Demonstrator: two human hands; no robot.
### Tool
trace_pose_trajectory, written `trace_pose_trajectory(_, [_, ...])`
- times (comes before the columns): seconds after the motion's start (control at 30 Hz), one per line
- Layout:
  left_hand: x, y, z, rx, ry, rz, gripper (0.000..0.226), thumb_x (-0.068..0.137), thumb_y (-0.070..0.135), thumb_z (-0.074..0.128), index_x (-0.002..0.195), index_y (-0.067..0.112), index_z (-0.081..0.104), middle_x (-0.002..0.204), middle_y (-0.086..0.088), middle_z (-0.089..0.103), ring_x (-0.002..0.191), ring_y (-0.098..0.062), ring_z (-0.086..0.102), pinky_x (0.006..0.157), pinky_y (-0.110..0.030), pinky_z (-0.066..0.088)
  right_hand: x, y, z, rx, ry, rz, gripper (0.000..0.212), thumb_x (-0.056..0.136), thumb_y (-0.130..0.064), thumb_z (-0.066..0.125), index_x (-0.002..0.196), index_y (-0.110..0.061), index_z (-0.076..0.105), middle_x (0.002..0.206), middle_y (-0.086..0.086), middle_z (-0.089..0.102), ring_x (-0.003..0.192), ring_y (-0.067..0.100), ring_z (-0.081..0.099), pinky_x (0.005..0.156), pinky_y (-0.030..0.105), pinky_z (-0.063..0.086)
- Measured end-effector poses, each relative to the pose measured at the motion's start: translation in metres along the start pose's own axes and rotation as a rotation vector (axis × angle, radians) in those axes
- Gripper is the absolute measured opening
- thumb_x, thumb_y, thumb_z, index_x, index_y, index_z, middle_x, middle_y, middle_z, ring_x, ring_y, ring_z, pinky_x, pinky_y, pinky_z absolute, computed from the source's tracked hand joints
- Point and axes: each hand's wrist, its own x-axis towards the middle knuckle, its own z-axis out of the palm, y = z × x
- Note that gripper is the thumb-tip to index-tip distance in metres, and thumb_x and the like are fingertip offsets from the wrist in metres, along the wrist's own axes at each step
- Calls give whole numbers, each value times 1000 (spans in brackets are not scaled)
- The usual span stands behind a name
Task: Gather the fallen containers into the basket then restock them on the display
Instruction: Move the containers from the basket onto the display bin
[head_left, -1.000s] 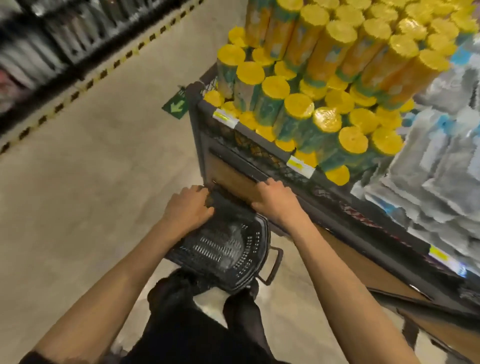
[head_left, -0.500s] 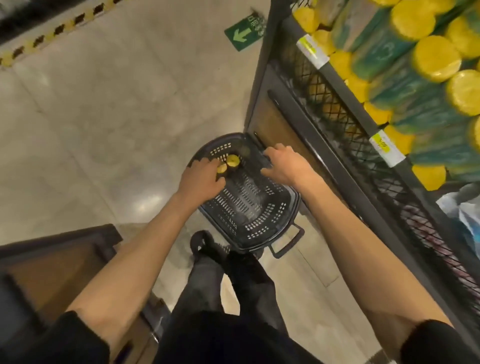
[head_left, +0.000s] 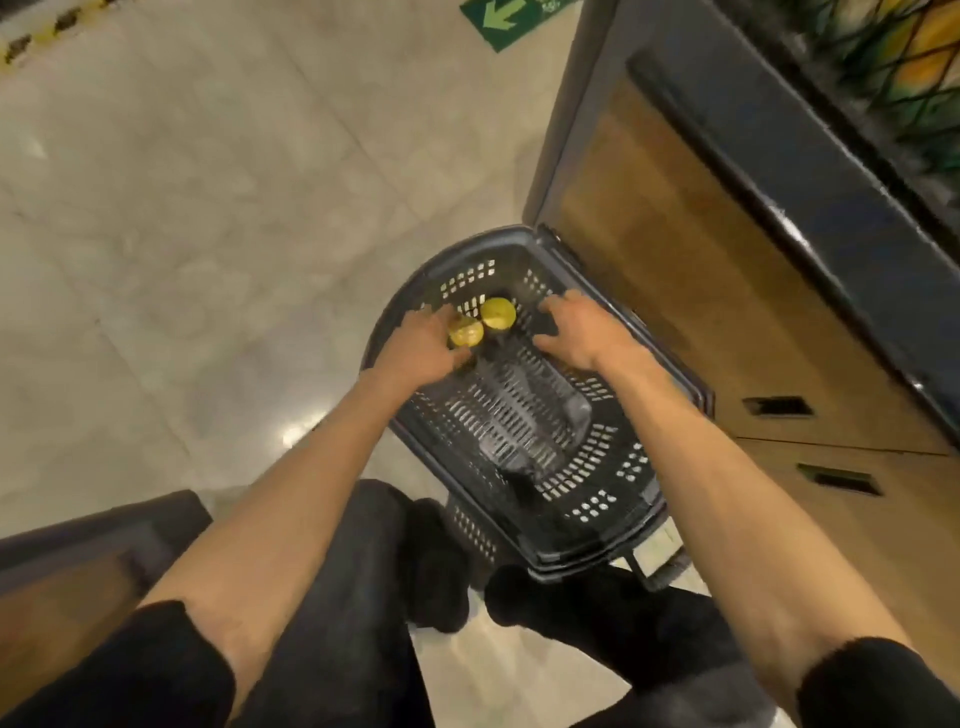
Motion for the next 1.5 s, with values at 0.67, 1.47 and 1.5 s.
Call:
trace_pose_trajectory(0.67, [195, -81, 153, 186, 2, 77, 65, 87, 34, 67, 139, 6, 40, 130, -22, 47, 120, -40, 50, 103, -44, 40, 225, 43, 163, -150, 222, -235, 55, 89, -38, 66, 135, -14, 46, 134, 9, 48, 125, 29, 45, 96, 42, 43])
trace_pose_trajectory(1.47, [217, -101, 159, 361, 10, 47, 74, 81, 29, 77, 139, 10, 36, 138, -17, 44, 124, -40, 49, 105, -49, 41, 243, 42, 205, -16, 366, -195, 58, 82, -28, 77, 127, -15, 44, 128, 9, 52, 118, 28, 50, 90, 40, 44])
trace_pose_trajectory(1.5, [218, -102, 159, 350, 12, 44, 73, 81, 28, 77, 139, 10, 37, 138, -17, 44, 123, -39, 50, 105, -49, 41, 240, 45, 207, 16, 365, -180, 57, 82, -28, 76, 127, -16, 43, 129, 8, 51, 119, 27, 49, 92, 39, 42])
